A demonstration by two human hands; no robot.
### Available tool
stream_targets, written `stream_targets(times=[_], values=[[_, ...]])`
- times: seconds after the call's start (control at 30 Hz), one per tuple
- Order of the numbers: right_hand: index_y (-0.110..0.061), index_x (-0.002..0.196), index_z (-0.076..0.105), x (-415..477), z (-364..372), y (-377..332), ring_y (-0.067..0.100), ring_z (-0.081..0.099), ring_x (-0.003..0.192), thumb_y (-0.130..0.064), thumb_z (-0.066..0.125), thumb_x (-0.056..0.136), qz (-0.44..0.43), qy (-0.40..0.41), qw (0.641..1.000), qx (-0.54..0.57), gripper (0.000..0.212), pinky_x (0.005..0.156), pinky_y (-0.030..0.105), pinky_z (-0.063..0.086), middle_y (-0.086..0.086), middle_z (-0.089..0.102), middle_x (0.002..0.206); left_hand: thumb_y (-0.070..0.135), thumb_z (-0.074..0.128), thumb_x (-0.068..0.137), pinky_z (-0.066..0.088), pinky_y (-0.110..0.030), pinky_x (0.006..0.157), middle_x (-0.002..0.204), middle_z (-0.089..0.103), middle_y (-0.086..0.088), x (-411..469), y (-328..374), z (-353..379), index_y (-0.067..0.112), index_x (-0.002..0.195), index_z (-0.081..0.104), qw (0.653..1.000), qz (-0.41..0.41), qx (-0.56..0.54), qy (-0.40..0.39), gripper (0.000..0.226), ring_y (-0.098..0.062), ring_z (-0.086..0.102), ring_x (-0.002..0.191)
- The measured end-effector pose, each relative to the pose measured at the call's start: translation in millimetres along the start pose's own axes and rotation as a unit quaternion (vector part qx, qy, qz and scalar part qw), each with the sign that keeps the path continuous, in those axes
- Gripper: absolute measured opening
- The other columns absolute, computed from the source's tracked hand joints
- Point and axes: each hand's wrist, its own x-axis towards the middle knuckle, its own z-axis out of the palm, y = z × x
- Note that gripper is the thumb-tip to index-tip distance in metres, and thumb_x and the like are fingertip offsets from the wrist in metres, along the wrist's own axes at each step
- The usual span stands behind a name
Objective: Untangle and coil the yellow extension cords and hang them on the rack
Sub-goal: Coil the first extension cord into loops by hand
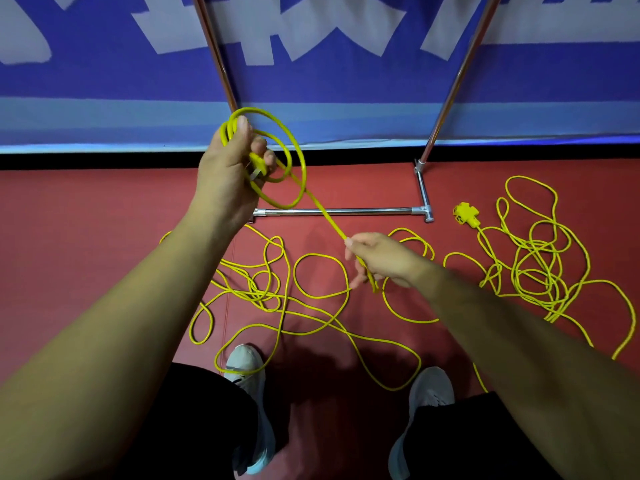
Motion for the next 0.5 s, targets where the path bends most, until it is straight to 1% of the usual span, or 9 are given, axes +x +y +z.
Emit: stream_targets(times=[0.07, 0.1, 0.17, 0.2, 0.23, 0.3, 0.37, 0.43, 0.5], values=[[-0.011, 0.096, 0.060, -5, 7, -11, 0.014, 0.049, 0.039, -0.027, 0.036, 0.105, -0.005, -0.027, 0.999, -0.043, 0.031, 0.044, 0.023, 0.029, 0.000, 0.043, 0.056, 0.012, 0.051, 0.100, 0.044, -0.032, 0.063, 0.069, 0.048, -0.001, 3, -3, -3, 0.015, 0.092, 0.044, 0.999, 0.014, 0.041, 0.004, 0.011, -0.020, 0.050, 0.061], [-0.008, 0.098, 0.059, -7, 9, -17, 0.015, 0.046, 0.042, -0.024, 0.036, 0.104, -0.018, -0.038, 0.995, -0.094, 0.029, 0.045, 0.027, 0.033, 0.002, 0.044, 0.059, 0.008, 0.053, 0.096, 0.045, -0.033, 0.063, 0.071, 0.050, -0.004, 4, -4, -4, 0.015, 0.096, 0.045, 0.997, 0.017, 0.069, 0.013, 0.010, -0.022, 0.051, 0.062], [-0.004, 0.102, 0.058, -14, 10, -36, 0.024, 0.056, 0.061, -0.019, 0.039, 0.100, -0.045, -0.055, 0.972, -0.223, 0.024, 0.058, 0.039, 0.048, 0.007, 0.060, 0.074, 0.006, 0.056, 0.089, 0.049, -0.033, 0.063, 0.077, 0.051, -0.009, 6, -7, -7, 0.015, 0.100, 0.046, 0.989, 0.021, 0.147, 0.030, 0.018, -0.025, 0.055, 0.063], [-0.004, 0.104, 0.059, -17, 10, -46, 0.028, 0.061, 0.071, -0.015, 0.042, 0.096, -0.050, -0.069, 0.962, -0.258, 0.022, 0.066, 0.042, 0.051, 0.011, 0.067, 0.084, 0.006, 0.057, 0.088, 0.051, -0.032, 0.063, 0.078, 0.052, -0.010, 6, -9, -9, 0.015, 0.102, 0.046, 0.981, 0.027, 0.191, 0.030, 0.020, -0.025, 0.056, 0.063], [-0.005, 0.106, 0.060, -21, 9, -54, 0.029, 0.063, 0.075, -0.011, 0.044, 0.092, -0.057, -0.085, 0.957, -0.271, 0.022, 0.068, 0.041, 0.052, 0.012, 0.071, 0.092, 0.007, 0.059, 0.091, 0.052, -0.031, 0.063, 0.078, 0.054, -0.010, 5, -10, -11, 0.014, 0.104, 0.046, 0.971, 0.030, 0.234, 0.024, 0.020, -0.024, 0.058, 0.063], [-0.009, 0.111, 0.062, -29, 6, -68, 0.020, 0.057, 0.063, -0.003, 0.048, 0.086, -0.088, -0.133, 0.949, -0.273, 0.030, 0.057, 0.032, 0.046, 0.011, 0.072, 0.094, 0.009, 0.064, 0.094, 0.054, -0.030, 0.060, 0.078, 0.056, -0.012, 2, -13, -14, 0.010, 0.107, 0.046, 0.952, 0.021, 0.306, 0.001, 0.023, -0.021, 0.063, 0.061], [-0.015, 0.118, 0.060, -36, 2, -76, 0.012, 0.051, 0.052, 0.001, 0.046, 0.088, -0.124, -0.186, 0.943, -0.248, 0.037, 0.050, 0.027, 0.040, 0.004, 0.071, 0.084, 0.014, 0.070, 0.092, 0.058, -0.035, 0.061, 0.080, 0.058, -0.015, -1, -14, -17, 0.002, 0.108, 0.048, 0.931, -0.003, 0.363, -0.040, 0.030, -0.022, 0.068, 0.064], [-0.023, 0.134, 0.052, -42, -3, -80, 0.012, 0.054, 0.049, -0.002, 0.042, 0.096, -0.157, -0.217, 0.941, -0.210, 0.044, 0.051, 0.028, 0.042, 0.000, 0.068, 0.073, 0.017, 0.072, 0.091, 0.056, -0.035, 0.058, 0.078, 0.056, -0.017, -4, -18, -18, -0.006, 0.105, 0.046, 0.907, -0.029, 0.410, -0.089, 0.037, -0.024, 0.067, 0.063], [-0.015, 0.131, 0.055, -44, -9, -83, 0.015, 0.049, 0.049, -0.005, 0.042, 0.100, -0.191, -0.199, 0.945, -0.174, 0.035, 0.051, 0.031, 0.041, 0.001, 0.067, 0.068, 0.021, 0.068, 0.093, 0.052, -0.030, 0.051, 0.074, 0.054, -0.016, -6, -21, -17, -0.009, 0.101, 0.045, 0.880, -0.052, 0.452, -0.140, 0.038, -0.022, 0.063, 0.056]])
